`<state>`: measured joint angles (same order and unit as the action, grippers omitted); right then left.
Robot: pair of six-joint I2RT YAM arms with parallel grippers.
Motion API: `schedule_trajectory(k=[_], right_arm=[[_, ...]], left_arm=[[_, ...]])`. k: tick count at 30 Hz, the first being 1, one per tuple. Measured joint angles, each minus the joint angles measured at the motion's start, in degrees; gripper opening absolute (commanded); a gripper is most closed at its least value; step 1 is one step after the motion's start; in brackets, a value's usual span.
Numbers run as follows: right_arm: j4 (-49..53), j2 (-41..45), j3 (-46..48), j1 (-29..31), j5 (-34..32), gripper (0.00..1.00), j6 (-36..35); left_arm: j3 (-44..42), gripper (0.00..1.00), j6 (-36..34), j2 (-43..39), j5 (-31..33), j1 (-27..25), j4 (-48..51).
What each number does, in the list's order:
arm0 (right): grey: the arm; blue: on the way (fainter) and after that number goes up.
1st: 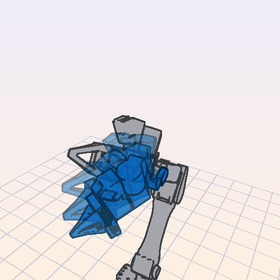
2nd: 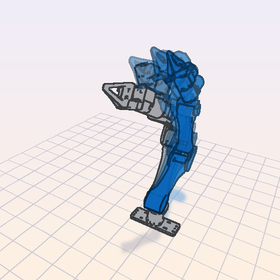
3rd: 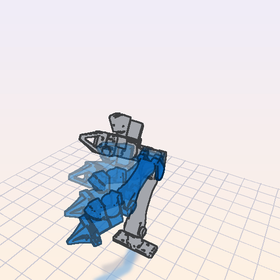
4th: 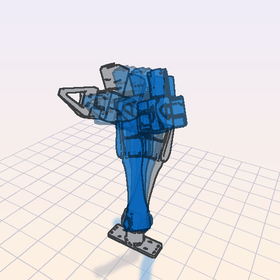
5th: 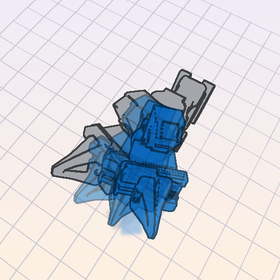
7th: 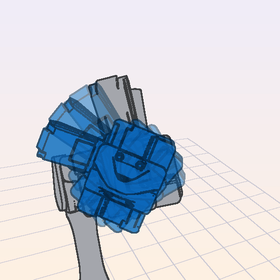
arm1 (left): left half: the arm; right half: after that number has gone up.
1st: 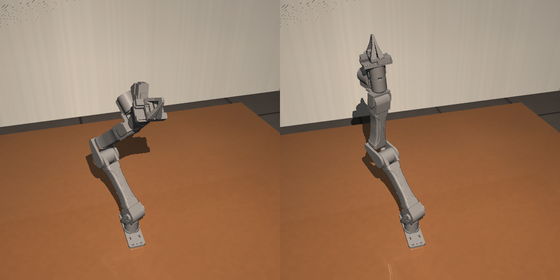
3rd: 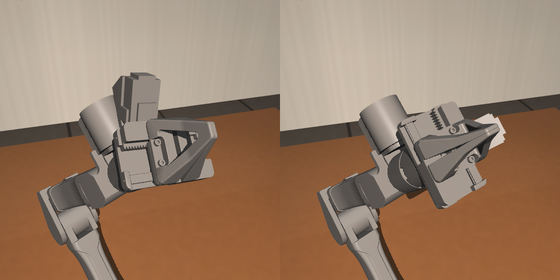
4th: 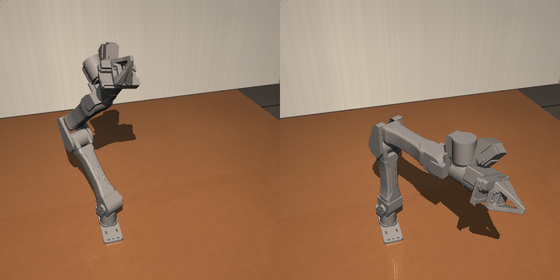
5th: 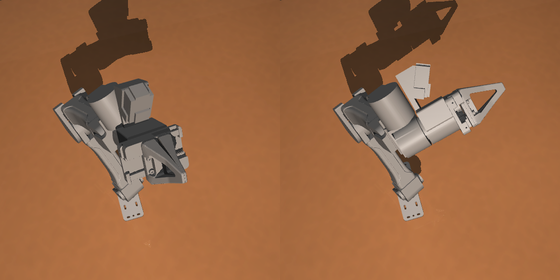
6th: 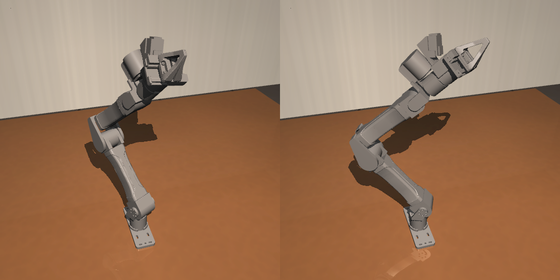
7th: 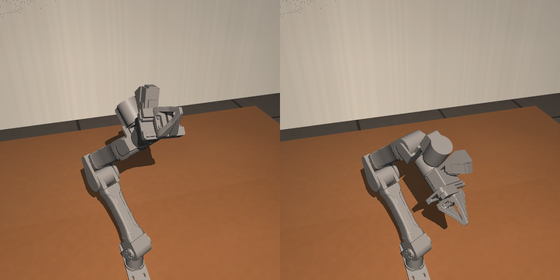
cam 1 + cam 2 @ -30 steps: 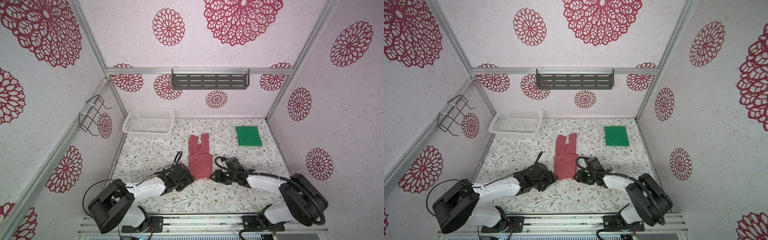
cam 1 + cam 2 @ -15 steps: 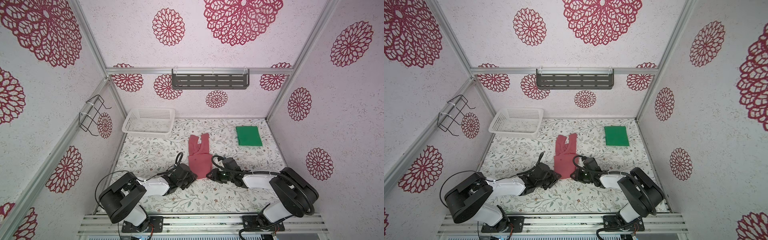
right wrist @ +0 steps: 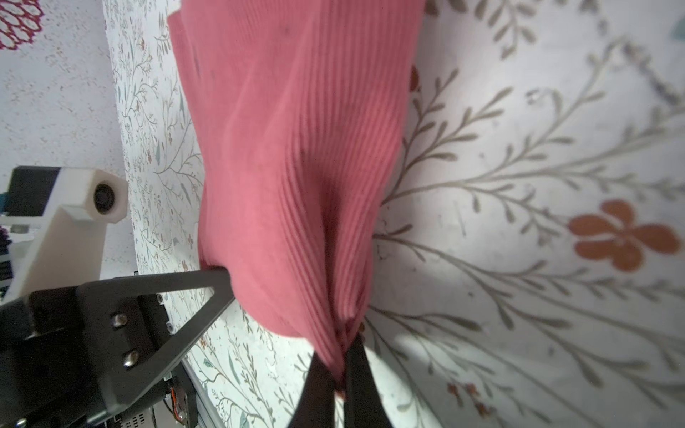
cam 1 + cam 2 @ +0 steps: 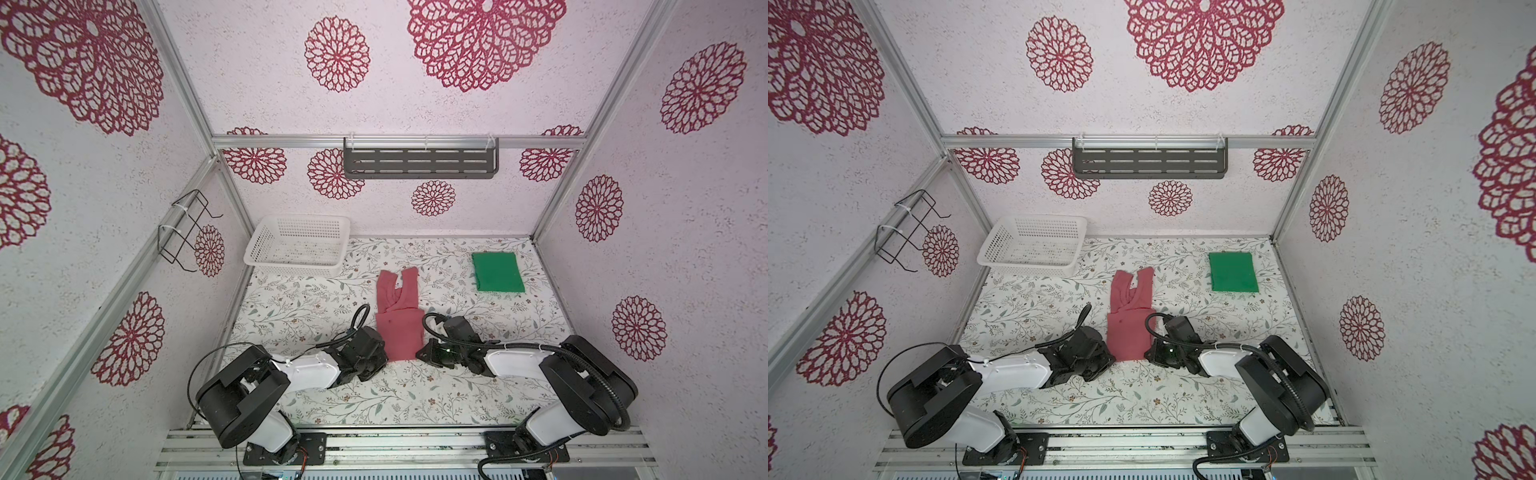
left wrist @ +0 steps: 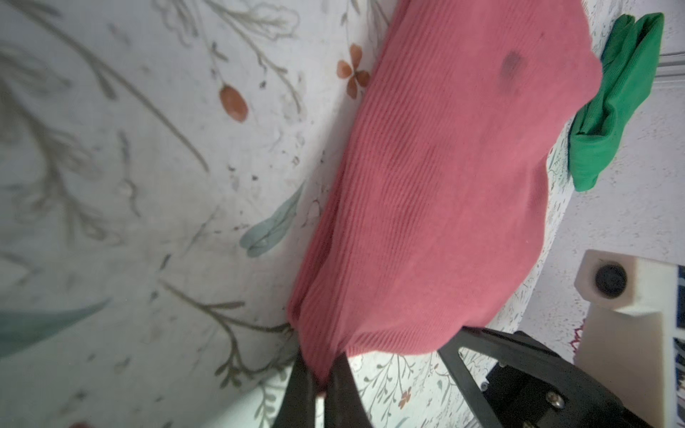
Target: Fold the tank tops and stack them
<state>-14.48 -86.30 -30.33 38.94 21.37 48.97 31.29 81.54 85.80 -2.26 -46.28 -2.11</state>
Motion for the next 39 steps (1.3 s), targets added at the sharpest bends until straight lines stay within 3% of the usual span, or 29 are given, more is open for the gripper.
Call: schedule_trajectory(k=[12,19,26,32,39], right_arm=[[21.0,18.75,-4.07,12.39,-8.63,0.0,0.87],[29.75,24.28,-10.38,12.92,-12.79,0.0,0.55],[32.59,21.77,-15.87,8.61,-13.03,0.0,-2.84],[32.02,16.81,-18.32,1.46,-8.33,0.0,-5.2],[30.88,9.86,-21.35,-2.49,-3.89,0.0,-6.93]], left_arm=[[8.37,0.0,-2.08,-14.97,6.34,-10.19,25.27],[16.85,0.0,-6.67,-20.2,10.97,-10.71,36.24],[21.24,0.0,-15.04,-17.94,9.84,-3.54,37.94],[24.3,0.0,-22.03,-12.04,5.14,3.08,35.56],[28.09,0.0,-27.23,-4.59,0.72,7.89,33.83]])
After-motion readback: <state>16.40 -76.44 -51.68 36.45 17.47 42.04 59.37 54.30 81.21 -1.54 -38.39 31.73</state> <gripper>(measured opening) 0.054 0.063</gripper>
